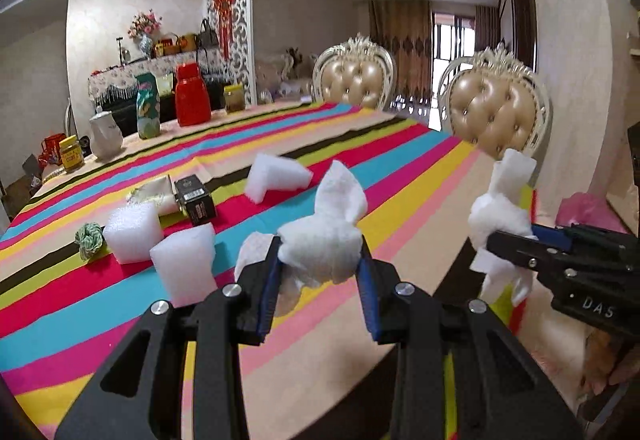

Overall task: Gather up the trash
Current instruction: 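Carry both tissues to the pink bin and open both tools over it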

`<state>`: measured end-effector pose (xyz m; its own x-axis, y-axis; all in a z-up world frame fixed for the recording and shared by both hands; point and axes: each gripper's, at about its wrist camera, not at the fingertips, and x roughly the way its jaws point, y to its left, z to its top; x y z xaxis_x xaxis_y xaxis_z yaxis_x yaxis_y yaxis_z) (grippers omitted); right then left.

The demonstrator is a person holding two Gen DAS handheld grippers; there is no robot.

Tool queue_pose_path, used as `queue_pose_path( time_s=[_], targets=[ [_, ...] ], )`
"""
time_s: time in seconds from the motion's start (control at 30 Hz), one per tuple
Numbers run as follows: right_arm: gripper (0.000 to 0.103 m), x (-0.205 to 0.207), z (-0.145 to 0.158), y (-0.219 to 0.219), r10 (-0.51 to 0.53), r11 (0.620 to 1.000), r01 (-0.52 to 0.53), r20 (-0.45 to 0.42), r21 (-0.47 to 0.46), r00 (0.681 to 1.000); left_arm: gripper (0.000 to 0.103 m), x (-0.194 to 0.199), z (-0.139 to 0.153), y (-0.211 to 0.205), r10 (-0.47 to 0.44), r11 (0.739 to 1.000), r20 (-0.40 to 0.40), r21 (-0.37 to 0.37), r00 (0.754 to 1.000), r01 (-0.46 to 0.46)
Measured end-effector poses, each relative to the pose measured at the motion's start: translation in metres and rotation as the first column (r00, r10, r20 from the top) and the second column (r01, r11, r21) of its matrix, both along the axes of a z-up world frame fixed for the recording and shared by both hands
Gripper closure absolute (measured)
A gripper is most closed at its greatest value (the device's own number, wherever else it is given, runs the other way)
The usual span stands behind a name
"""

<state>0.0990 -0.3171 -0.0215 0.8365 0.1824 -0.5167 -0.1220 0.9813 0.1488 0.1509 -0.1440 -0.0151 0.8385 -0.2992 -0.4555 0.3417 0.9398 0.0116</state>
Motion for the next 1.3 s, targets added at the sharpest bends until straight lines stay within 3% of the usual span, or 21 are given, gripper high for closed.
queue_pose_path(
  time_s=[0.17,0.43,0.73,1.07,1.3],
  targets=[
    [0.069,-0.023,0.010,-0.002,-0.010,0.999,0.013,0.057,-0.049,0.998,0.068,-0.023,0.009,-0.010,-0.010,0.999,0.053,-0.046,0.999,0.013],
    [0.068,-0.050,0.015,-0.023,-0.057,0.990,0.072,0.123,-0.123,0.991,0.068,-0.039,0.008,-0.036,-0.063,0.996,0.081,-0.059,0.995,0.068],
    [0.068,-0.075,0.017,-0.062,-0.123,0.982,0.144,0.161,-0.125,0.979,0.067,-0.059,0.013,-0.079,-0.166,0.983,0.134,-0.052,0.977,0.174],
    [0.068,-0.109,0.020,-0.116,-0.240,0.957,0.263,0.179,-0.124,0.954,0.066,-0.074,0.013,-0.142,-0.310,0.947,0.147,-0.039,0.939,0.319],
    [0.068,-0.133,0.018,-0.168,-0.338,0.915,0.366,0.171,-0.171,0.925,0.066,-0.076,0.009,-0.202,-0.439,0.895,0.120,-0.036,0.891,0.446]
  ],
)
